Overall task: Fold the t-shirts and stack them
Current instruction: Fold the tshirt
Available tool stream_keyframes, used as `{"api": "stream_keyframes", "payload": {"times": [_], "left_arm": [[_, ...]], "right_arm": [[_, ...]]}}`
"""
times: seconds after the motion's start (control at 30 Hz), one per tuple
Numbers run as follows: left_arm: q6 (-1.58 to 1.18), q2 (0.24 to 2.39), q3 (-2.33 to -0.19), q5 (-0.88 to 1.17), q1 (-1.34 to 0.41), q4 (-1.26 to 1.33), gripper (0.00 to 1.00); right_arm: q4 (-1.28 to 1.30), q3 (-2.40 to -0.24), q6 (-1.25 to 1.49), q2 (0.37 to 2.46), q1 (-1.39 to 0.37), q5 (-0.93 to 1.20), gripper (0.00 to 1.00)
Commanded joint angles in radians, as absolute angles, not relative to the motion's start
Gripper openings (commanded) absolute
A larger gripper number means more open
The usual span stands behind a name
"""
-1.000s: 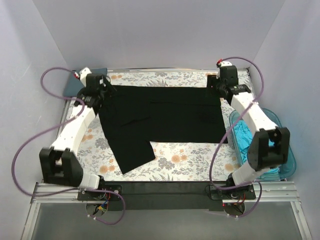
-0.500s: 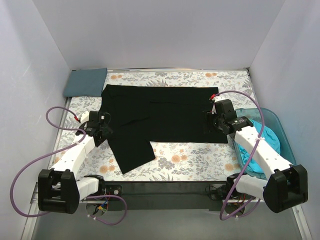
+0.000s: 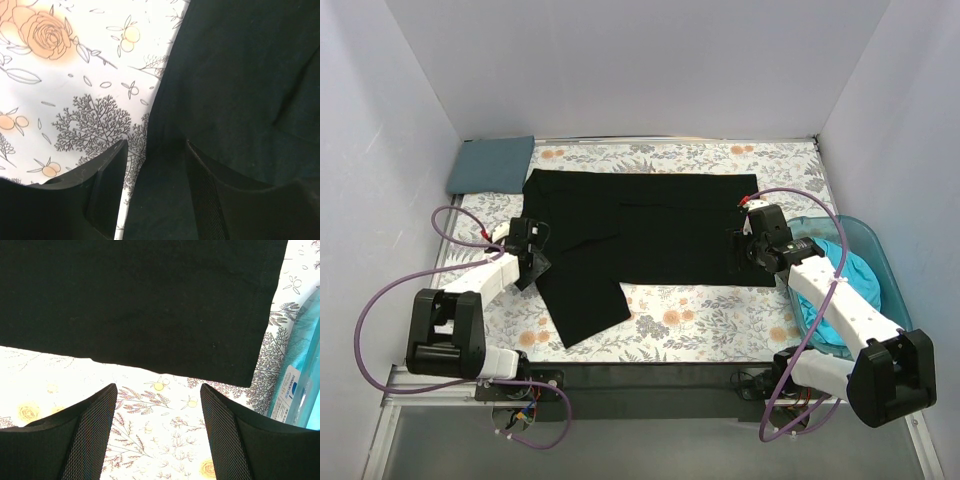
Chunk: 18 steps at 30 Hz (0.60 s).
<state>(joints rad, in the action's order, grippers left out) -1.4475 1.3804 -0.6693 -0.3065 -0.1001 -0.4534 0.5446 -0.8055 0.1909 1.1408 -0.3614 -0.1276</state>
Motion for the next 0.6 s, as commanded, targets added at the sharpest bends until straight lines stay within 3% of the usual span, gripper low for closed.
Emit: {"api": "stream_keyframes", "payload": {"times": [0.0,0.27,0.4,0.43,0.57], "left_arm": [[-1.434,1.405,-0.693,-0.319,-0.097,-0.428,0.46],[-1.430,1.451,-0.698,-0.327,-0.097,-0.425,0.45],[-1.430,1.474,-0.703,-0.318,-0.097,-0.455,0.39],[-1.434,1.477,-0.704,-0.308,-0.098,-0.466,0.36],[-1.465,1.450,-0.690,-0.333,-0.097,-0.528,0.08]], "right_arm": [[0.529,-0.802,0.183,1.143,-0.367,-0.123,0.62],[0.531,-0.785,0.175,1.137,-0.367,-0.144,0.62],[0.534,-0.778,0.178,1.129,-0.367,-0.147,0.62],[0.535,-0.778,0.178,1.129,-0.367,-0.149,0.63],[0.552,-0.782,0.190,1.121,-0.367,-0.161,0.62]]}}
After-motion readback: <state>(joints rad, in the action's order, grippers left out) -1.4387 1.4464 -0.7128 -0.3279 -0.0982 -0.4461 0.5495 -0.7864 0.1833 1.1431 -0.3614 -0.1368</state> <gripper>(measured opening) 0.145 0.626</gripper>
